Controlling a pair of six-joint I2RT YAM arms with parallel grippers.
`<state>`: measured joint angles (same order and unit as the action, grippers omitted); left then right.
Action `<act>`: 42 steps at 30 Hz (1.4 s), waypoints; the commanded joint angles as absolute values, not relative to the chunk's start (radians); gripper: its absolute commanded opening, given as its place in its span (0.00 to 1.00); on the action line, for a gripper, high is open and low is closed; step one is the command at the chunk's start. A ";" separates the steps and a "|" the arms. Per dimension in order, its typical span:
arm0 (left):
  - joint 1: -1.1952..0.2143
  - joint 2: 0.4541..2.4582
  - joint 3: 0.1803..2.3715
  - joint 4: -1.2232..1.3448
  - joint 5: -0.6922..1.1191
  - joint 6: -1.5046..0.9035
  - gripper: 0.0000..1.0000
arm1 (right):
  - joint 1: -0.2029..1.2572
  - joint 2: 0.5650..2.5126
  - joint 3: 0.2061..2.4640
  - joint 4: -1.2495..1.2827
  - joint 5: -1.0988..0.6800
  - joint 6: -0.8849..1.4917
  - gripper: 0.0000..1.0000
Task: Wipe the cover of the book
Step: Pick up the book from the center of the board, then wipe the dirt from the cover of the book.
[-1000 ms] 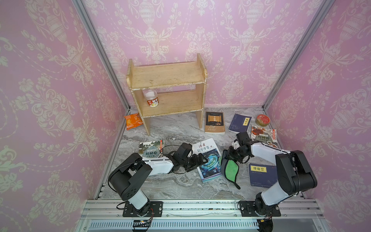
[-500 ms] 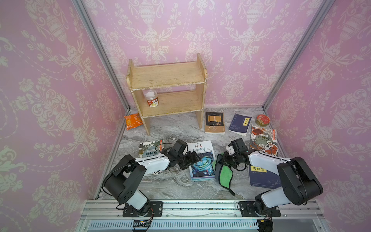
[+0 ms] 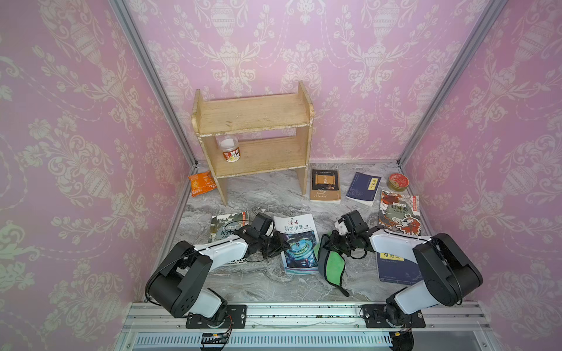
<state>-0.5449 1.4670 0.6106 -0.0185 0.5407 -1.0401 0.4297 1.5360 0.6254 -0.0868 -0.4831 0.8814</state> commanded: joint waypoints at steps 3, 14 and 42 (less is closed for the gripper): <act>-0.514 1.440 0.647 -0.079 0.559 -0.987 0.21 | 0.462 1.599 0.584 -0.197 -0.425 0.916 0.00; -0.462 1.400 0.689 -0.205 0.584 -0.908 0.09 | 0.473 1.597 0.577 -0.195 -0.407 0.929 0.00; -0.572 1.671 0.677 0.121 0.614 -0.918 0.00 | 0.530 1.957 1.166 -0.451 -0.168 0.725 0.00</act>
<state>-0.5663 1.6501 0.7025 0.0750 0.5983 -0.9066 0.5014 1.8626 1.1645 -0.4213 -0.1917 0.7330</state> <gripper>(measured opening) 0.081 0.101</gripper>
